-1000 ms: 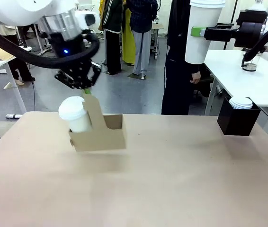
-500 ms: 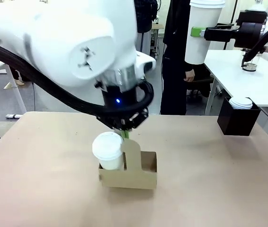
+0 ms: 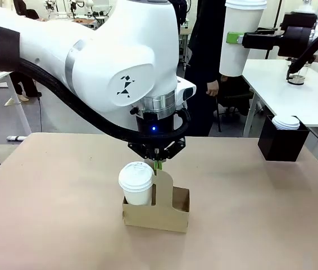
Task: Pour a drink into a cup and package it in a carrier.
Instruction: Position the Cup Carrier in the center of the table, then insert the held 600 ml Paper Cup into the Cup Carrier.
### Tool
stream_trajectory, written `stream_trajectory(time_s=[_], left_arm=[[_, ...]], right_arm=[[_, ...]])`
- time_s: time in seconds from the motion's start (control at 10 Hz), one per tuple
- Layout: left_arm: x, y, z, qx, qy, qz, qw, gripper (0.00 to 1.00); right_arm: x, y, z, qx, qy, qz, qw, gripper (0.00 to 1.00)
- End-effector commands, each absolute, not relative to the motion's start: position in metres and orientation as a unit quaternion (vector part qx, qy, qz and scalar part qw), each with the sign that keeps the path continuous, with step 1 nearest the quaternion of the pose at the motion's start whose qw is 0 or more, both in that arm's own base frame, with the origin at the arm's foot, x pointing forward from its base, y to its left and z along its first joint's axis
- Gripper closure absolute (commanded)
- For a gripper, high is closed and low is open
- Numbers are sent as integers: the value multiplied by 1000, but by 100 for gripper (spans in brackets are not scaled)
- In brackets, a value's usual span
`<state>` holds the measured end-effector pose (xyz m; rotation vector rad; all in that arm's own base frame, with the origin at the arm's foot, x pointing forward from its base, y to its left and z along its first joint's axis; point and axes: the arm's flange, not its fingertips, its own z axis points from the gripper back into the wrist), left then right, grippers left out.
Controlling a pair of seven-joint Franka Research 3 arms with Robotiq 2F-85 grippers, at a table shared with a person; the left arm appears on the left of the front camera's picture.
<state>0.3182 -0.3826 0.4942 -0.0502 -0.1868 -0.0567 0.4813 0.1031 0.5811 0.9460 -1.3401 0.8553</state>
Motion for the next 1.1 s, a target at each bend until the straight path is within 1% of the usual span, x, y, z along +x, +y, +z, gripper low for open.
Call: stream_trajectory(time_s=[0.0,0.1,0.4,0.5,0.6,0.7,0.8,0.9,1.0], left_arm=[[317,-389,488,-20,-82,-28,996,98],[318,-383,494,-25,-93,-28,995,98],[318,-383,494,-25,-93,-28,995,98],[319,-384,495,-27,-89,-30,995,38],[325,-376,499,-35,-72,-36,996,38],[329,-370,510,-41,-61,-42,996,0],[327,-364,525,-47,-56,-63,995,35],[323,-356,543,-68,-64,-91,991,0],[326,-346,563,-73,-56,-126,988,0]], right_arm=[[481,105,586,410,-584,364,598,20],[481,105,586,410,-584,364,598,20],[481,105,586,410,-584,364,598,20],[481,105,586,410,-584,364,598,20],[481,105,586,410,-584,364,598,20],[481,103,581,408,-579,369,602,20],[485,107,568,438,-551,400,588,20],[486,113,547,468,-539,416,563,20],[485,121,528,488,-528,428,547,20]])
